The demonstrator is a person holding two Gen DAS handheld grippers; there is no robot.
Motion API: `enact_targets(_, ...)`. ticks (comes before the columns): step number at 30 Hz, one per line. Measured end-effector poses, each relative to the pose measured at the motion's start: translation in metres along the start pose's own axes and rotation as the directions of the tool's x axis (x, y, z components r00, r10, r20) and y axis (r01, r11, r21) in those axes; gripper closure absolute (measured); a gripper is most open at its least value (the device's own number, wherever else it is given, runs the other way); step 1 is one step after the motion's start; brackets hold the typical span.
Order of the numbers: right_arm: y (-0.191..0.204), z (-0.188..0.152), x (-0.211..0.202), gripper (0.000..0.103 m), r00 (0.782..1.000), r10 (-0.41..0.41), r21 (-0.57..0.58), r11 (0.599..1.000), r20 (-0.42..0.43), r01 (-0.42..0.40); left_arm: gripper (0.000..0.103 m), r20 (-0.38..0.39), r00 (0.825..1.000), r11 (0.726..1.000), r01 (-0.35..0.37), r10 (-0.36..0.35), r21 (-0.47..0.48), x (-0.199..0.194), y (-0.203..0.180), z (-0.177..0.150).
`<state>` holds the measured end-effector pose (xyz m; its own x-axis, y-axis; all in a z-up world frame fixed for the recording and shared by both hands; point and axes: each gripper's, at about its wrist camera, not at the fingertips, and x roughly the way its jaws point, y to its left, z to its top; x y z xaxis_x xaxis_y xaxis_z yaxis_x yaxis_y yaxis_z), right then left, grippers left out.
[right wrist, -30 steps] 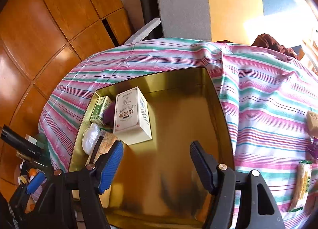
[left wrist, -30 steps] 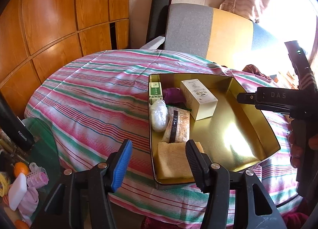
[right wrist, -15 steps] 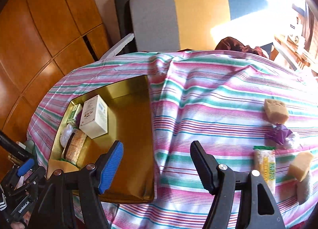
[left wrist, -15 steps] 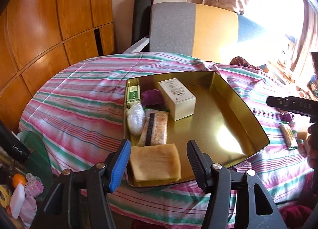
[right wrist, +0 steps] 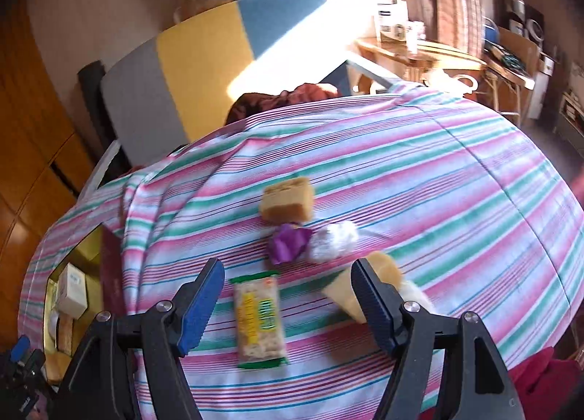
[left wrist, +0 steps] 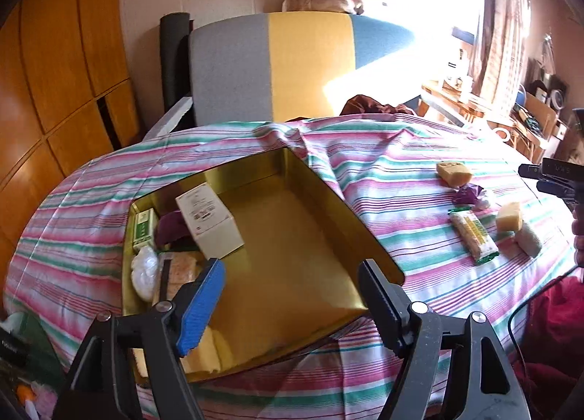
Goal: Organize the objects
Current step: 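Grasp the WEIDAN cracker bar with left tool while right tool reaches the yellow sponges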
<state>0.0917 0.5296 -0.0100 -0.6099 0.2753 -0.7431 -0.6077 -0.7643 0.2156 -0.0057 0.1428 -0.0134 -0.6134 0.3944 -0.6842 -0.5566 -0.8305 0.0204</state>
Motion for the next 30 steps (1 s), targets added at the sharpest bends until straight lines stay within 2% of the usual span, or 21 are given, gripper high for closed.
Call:
enact_targets(5,-0.068,-0.003,-0.001,0.03,0.996,-0.081,0.189,0.98,0.048,0.07,0.027,-0.012,0.997,0.995,0.076,-0.075,0.064,0.014,-0.044,0.022)
enact_targets(10,-0.116,-0.015,0.006,0.03,0.998,-0.057,0.401,0.915,0.042,0.035,0.028,-0.099,0.982,0.981,0.169,-0.159,0.097,0.045,-0.093,0.031)
enact_targets(12,-0.123,-0.015,0.004,0.03,0.997,-0.061,0.427,0.904,0.052,0.032,0.029,-0.144,0.972,0.975,0.202,-0.188,0.094,0.06,-0.111,0.031)
enact_targets(16,-0.131,-0.017,0.007,0.03,0.999,-0.015,0.472,0.881,0.041,-0.006,0.029,-0.214,0.952,0.964,0.245,-0.218,0.104,0.085,-0.145,0.027)
enact_targets(22,-0.128,-0.018,0.012,0.03,0.999,0.024,0.472,0.881,0.029,-0.035,0.028,-0.289,0.923,0.95,0.295,-0.255,0.102,0.112,-0.183,0.03)
enact_targets(30,-0.128,-0.018,0.018,0.03,0.998,0.061,0.483,0.874,0.014,-0.06,0.025,-0.339,0.903,0.944,0.314,-0.265,0.1,0.141,-0.223,0.038)
